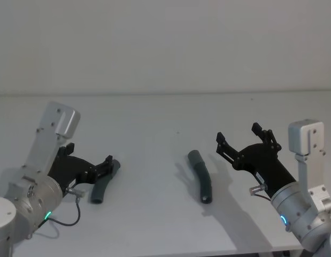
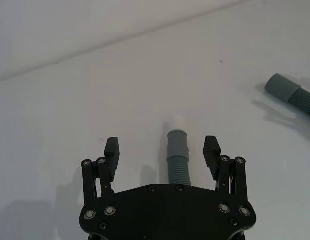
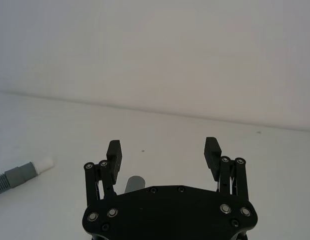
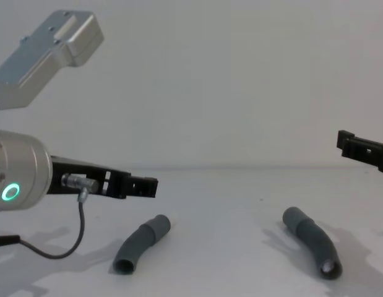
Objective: Use both hands to pick up one end of the pipe from the table, align the ends, and insert them.
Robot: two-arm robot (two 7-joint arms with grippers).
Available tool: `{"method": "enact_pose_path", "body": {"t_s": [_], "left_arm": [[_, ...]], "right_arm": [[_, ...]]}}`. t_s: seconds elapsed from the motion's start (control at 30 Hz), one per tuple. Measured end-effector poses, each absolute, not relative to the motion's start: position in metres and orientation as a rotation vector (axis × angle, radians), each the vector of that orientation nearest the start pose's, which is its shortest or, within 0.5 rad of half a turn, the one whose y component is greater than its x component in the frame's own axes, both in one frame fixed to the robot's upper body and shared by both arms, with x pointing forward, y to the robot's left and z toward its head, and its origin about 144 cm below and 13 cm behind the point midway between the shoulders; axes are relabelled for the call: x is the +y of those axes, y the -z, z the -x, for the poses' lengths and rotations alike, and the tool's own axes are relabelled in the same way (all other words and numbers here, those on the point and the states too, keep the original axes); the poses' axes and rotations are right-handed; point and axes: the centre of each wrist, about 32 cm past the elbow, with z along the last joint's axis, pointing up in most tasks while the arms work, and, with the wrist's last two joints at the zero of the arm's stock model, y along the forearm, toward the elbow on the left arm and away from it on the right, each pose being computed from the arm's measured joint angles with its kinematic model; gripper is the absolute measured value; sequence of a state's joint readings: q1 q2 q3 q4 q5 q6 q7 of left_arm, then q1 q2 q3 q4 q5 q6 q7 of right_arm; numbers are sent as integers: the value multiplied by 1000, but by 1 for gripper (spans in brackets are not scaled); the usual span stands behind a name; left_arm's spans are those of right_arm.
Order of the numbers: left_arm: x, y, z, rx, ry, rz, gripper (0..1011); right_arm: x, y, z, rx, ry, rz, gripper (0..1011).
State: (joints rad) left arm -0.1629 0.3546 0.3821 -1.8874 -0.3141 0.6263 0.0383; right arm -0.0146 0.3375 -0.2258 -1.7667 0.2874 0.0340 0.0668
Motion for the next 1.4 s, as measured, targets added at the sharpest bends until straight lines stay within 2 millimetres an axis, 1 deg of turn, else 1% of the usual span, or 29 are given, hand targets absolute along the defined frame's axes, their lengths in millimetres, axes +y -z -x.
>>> {"method": "enact_pose_path", "body": {"t_s": [0.23,0.63,1.03,1.4], "left_arm": [[189,-1258,-465,119,-1142,-362,1001],[191,-1260,-486,160,-1096,-428,1001],[186,-1262,-503,176,-1047,-479,1001],[180,-1259,-512,185,-1016,-513,1001]], "right_arm": [[-237,-1189,-443,-75,1229,-26,1004],[-237,-1189,-443,-75,1230,-26,1004],[-237,-1189,-443,-75,1230,-26,1004],[-237,-1189,-443,-75,1230,-26,1004]]}}
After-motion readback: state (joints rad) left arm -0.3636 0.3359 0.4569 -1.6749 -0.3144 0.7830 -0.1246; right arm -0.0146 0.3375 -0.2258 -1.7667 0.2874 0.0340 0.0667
